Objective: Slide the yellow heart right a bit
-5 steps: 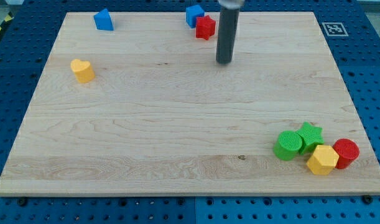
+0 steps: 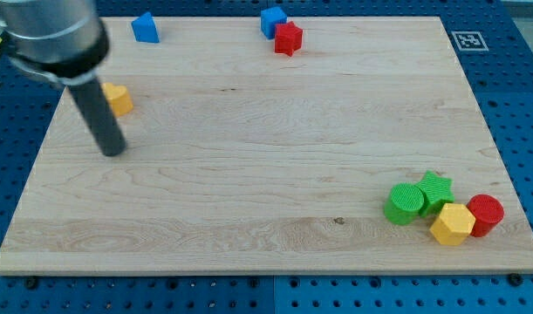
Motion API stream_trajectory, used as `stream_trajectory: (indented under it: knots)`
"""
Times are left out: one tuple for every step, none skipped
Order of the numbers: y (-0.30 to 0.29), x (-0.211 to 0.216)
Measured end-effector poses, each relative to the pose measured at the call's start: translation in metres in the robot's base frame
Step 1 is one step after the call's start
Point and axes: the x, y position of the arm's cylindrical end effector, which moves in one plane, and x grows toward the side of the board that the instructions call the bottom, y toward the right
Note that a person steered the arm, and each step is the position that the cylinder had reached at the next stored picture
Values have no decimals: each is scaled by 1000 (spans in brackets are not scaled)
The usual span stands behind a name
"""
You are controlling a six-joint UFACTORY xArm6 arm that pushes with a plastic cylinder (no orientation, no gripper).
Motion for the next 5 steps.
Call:
stream_trajectory:
  knots:
    - [-36, -51]
    - [-36, -52]
    - [-25, -51]
    - [-2, -51]
    - [17, -56]
